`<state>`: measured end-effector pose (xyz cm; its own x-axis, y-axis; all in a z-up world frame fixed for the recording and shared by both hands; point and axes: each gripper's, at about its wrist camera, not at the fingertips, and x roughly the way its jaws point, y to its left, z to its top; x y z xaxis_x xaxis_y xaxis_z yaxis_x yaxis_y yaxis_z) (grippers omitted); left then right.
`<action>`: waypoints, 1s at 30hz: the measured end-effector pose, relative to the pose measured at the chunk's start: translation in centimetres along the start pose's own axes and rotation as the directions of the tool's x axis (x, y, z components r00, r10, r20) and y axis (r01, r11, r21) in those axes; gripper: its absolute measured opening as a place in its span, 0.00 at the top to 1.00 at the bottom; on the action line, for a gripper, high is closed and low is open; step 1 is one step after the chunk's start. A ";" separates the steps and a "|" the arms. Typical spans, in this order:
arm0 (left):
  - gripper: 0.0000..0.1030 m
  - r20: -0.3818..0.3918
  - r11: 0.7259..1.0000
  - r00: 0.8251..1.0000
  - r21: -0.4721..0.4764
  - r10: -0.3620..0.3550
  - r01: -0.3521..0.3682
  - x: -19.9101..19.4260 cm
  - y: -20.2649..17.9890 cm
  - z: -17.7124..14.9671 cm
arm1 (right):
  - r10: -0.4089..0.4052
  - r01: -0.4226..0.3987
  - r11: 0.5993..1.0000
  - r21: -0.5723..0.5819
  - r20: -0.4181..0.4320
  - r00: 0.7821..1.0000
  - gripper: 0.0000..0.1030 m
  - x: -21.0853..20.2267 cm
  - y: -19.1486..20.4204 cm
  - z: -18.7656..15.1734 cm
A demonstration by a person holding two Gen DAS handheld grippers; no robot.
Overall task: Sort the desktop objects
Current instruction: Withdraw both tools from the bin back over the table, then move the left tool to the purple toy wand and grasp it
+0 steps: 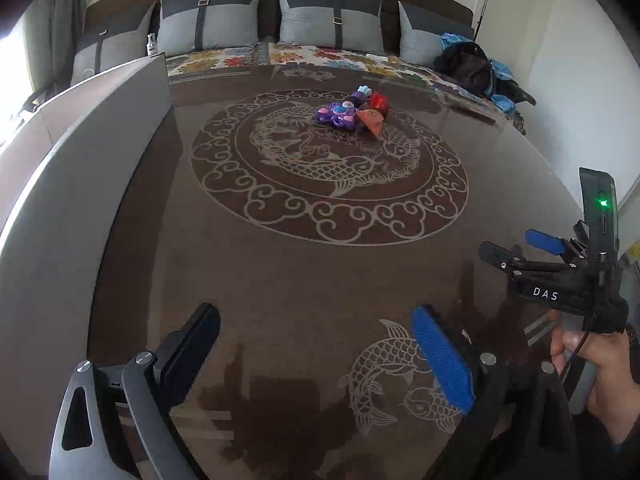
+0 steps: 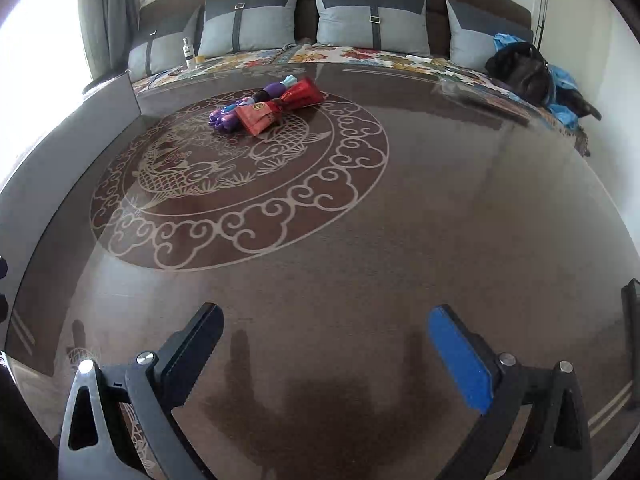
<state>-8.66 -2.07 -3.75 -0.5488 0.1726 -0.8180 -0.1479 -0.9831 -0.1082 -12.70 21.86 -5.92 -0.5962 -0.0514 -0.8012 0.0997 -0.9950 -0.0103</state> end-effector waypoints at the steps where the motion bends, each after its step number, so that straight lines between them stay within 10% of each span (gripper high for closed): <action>1: 0.05 -0.014 1.000 1.000 0.008 0.007 -0.007 1.0 -0.6 0.0 | 0.001 -0.001 1.000 0.003 -0.003 1.000 0.01 0.2 -0.2 0.0; 9: 0.04 -0.054 0.994 0.993 0.047 0.103 -0.101 4.9 -2.0 1.4 | 0.008 -0.008 0.998 -0.065 -0.004 1.000 0.00 1.1 1.5 0.2; 30: 0.00 -0.036 0.994 0.995 0.061 0.091 -0.089 12.3 0.7 12.5 | 0.031 -0.032 0.998 -0.054 -0.023 0.999 0.00 1.6 1.5 0.5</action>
<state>-25.78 0.09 -6.86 -0.5303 0.0801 -0.8440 -0.1489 -0.9889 -0.0003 -13.88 20.23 -6.88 -0.5746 -0.0804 -0.8144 0.1620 -0.9867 -0.0169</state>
